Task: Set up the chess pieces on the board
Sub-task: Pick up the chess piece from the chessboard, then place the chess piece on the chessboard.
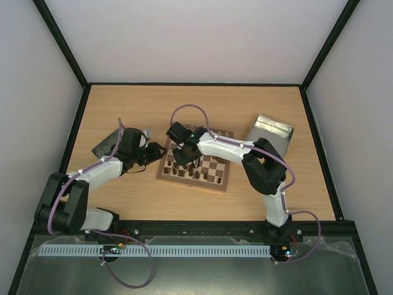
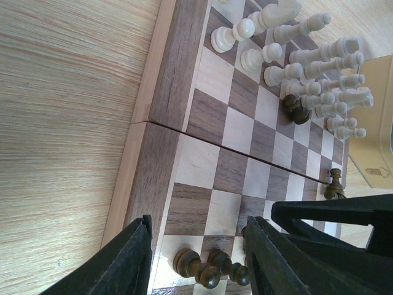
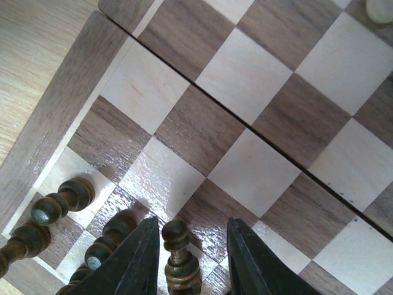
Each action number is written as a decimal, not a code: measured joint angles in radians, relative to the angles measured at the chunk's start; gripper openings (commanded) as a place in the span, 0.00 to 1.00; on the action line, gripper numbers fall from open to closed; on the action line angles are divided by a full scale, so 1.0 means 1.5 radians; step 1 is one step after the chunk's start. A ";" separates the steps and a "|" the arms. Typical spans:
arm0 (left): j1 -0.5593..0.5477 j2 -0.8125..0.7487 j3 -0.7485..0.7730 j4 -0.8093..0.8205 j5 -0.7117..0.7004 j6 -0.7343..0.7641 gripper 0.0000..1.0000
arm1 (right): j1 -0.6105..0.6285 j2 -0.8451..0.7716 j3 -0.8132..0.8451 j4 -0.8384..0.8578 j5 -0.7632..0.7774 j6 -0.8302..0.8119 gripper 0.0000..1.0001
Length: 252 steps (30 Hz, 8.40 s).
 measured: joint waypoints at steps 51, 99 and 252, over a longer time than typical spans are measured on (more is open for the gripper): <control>0.000 0.000 0.000 -0.012 0.005 0.002 0.45 | 0.006 -0.067 -0.224 0.344 0.061 0.036 0.03; -0.124 -0.050 0.011 0.207 0.162 -0.006 0.38 | -0.063 -0.356 -0.377 0.520 -0.096 0.441 0.03; -0.176 -0.263 0.048 -0.033 -0.152 0.177 0.72 | 0.009 -0.291 -0.468 0.387 0.073 -0.021 0.27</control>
